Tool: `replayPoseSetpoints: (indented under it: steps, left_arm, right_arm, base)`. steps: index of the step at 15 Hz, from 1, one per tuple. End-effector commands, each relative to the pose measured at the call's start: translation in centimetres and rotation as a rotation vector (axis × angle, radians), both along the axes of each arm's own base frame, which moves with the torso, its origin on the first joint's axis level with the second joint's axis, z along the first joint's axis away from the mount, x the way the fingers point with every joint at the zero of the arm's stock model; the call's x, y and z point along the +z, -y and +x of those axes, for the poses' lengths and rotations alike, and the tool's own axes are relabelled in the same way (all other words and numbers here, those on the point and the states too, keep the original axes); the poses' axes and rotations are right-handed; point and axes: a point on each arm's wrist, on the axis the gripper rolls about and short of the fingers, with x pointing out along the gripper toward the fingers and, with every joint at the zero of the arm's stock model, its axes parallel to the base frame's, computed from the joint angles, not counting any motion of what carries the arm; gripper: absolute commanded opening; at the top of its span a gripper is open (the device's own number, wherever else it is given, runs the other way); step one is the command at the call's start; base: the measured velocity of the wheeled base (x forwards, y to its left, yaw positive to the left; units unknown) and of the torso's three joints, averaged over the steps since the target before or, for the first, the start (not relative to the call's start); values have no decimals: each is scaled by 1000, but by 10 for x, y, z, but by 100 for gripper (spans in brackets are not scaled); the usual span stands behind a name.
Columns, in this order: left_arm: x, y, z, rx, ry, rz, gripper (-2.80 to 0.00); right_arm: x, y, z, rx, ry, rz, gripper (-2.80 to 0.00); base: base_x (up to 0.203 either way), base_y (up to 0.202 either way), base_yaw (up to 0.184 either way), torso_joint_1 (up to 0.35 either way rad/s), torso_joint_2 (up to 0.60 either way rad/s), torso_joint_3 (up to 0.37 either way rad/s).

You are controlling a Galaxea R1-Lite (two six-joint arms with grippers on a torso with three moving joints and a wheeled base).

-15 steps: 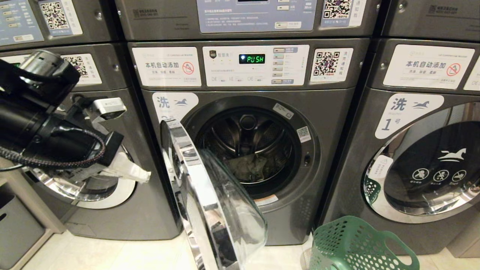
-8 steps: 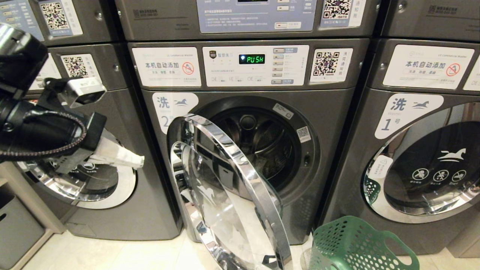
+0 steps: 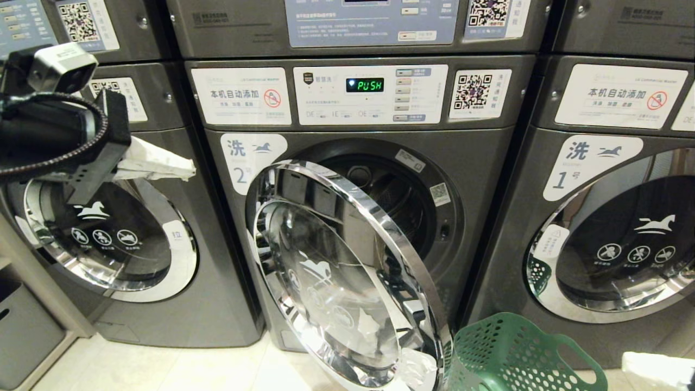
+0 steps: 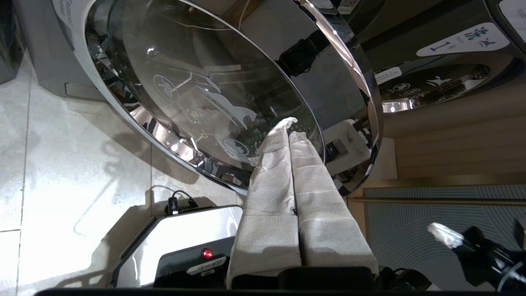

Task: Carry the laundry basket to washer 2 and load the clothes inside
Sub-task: Close the washing machine door with the left hand, then press the washing machine door tightly with the right hand

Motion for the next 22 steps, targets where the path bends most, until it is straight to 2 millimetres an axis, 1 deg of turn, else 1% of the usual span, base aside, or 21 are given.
replayPoseSetpoints:
  steps: [1,2,4,6,7,10,13,18,20,22]
  left_arm:
    - [0,0,-5,-4,1,-3,-280]
    - [0,0,-5,-2,3,-2,-280]
    - [-1,1,0,0,4,1,-280]
    - [-4,3,5,-2,7,-1,-280]
    - [-5,3,7,-2,10,-1,-280]
    - [-6,4,9,-3,11,-2,-280]
    - [-6,4,11,-2,12,-2,-280]
    - [-8,4,11,-1,8,0,-280]
    - [-8,4,10,-1,8,0,-280]
    - [-7,4,9,-1,11,-1,-280]
  right_arm:
    - [-19,-16,43,147,-220,31,-280]
    - [-25,-28,50,235,-275,40,-280]
    - [-34,-47,56,372,-354,52,-280]
    - [-43,-63,61,461,-408,40,-280]
    - [-49,-69,68,477,-417,35,-280]
    - [-65,-84,95,478,-391,33,-280]
    - [-79,-96,113,483,-384,44,-280]
    - [-87,-116,117,545,-380,52,-280]
    - [-89,-123,123,530,-352,80,-280]
    - [-88,-127,130,469,-309,99,-280]
  base:
    - [0,0,0,0,0,0]
    - [0,0,0,0,0,0]
    - [0,0,0,0,0,0]
    - [0,0,0,0,0,0]
    - [0,0,0,0,0,0]
    - [0,0,0,0,0,0]
    - [0,0,0,0,0,0]
    - [0,0,0,0,0,0]
    - [0,0,0,0,0,0]
    - [0,0,0,0,0,0]
